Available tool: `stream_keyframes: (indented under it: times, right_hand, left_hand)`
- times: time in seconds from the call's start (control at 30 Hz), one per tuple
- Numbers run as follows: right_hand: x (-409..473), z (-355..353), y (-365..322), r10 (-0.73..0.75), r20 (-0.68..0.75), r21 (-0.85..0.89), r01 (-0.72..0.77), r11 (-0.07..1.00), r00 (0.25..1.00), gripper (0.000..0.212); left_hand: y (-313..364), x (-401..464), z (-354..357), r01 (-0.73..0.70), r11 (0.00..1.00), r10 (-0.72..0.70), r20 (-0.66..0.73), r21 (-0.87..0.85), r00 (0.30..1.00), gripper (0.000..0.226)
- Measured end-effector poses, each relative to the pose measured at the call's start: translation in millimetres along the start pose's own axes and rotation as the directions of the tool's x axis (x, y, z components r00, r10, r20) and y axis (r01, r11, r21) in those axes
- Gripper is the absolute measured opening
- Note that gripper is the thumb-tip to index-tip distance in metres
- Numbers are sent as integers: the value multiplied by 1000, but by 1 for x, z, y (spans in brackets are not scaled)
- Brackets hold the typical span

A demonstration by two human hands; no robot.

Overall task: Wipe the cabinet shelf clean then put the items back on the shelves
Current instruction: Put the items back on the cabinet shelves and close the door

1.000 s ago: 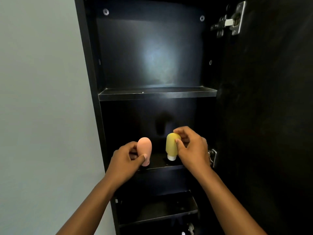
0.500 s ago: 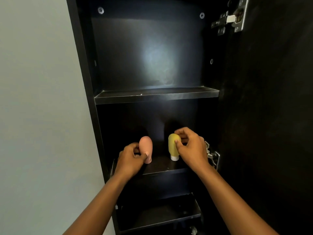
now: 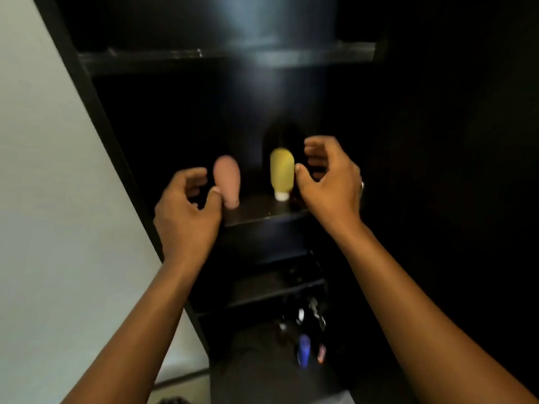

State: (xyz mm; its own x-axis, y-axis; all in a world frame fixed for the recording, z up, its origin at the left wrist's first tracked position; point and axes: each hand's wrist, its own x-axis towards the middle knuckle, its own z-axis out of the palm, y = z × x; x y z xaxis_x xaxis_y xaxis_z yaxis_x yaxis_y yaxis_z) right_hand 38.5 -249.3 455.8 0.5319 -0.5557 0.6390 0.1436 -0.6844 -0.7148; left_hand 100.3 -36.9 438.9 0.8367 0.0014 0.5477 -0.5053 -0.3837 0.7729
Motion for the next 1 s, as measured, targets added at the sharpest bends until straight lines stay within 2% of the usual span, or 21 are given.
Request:
stream_keyframes:
  times: [0.07,0.13,0.23,0.33,0.4,0.47,0.57,0.63,0.73,0.87,1.0]
  right_hand:
    - [-25,-10,3,3,-86,15,-2,1000,996,30]
    - [-56,-17,15,7,-144,15,-5,1000,990,23]
    - [-111,-18,53,53,-134,-15,-56,998,989,15]
    - [-167,-13,101,202,-40,-76,-205,976,979,16]
    - [-198,-8,135,317,51,-145,-307,941,947,19]
    - [-225,-3,167,423,167,-256,-375,891,891,23]
    - [-258,8,211,582,281,-438,-438,785,763,31]
    - [-277,15,234,647,328,-566,-405,718,689,33]
    - [-296,22,255,689,386,-670,-327,667,614,34]
    - [-305,33,272,711,477,-744,-193,639,517,58]
    - [-308,44,286,739,474,-772,-178,610,478,59]
  left_hand:
    - [8,-26,3,-122,990,120,-34,-66,992,25]
    - [6,-54,14,-162,977,166,18,-140,986,16]
    - [-24,-102,40,-66,978,104,187,-200,977,9]
    - [-75,-149,70,77,992,-36,361,-98,932,13]
    - [-113,-177,90,97,995,-102,493,36,864,13]
    - [-148,-205,111,167,978,-207,617,123,759,18]
    - [-192,-240,141,258,941,-333,734,218,592,47]
    - [-215,-260,157,259,926,-374,760,274,532,65]
    - [-242,-282,177,265,909,-416,759,323,502,78]
    - [-264,-298,196,225,919,-395,781,325,484,76]
    - [-272,-302,209,210,929,-369,774,304,514,70]
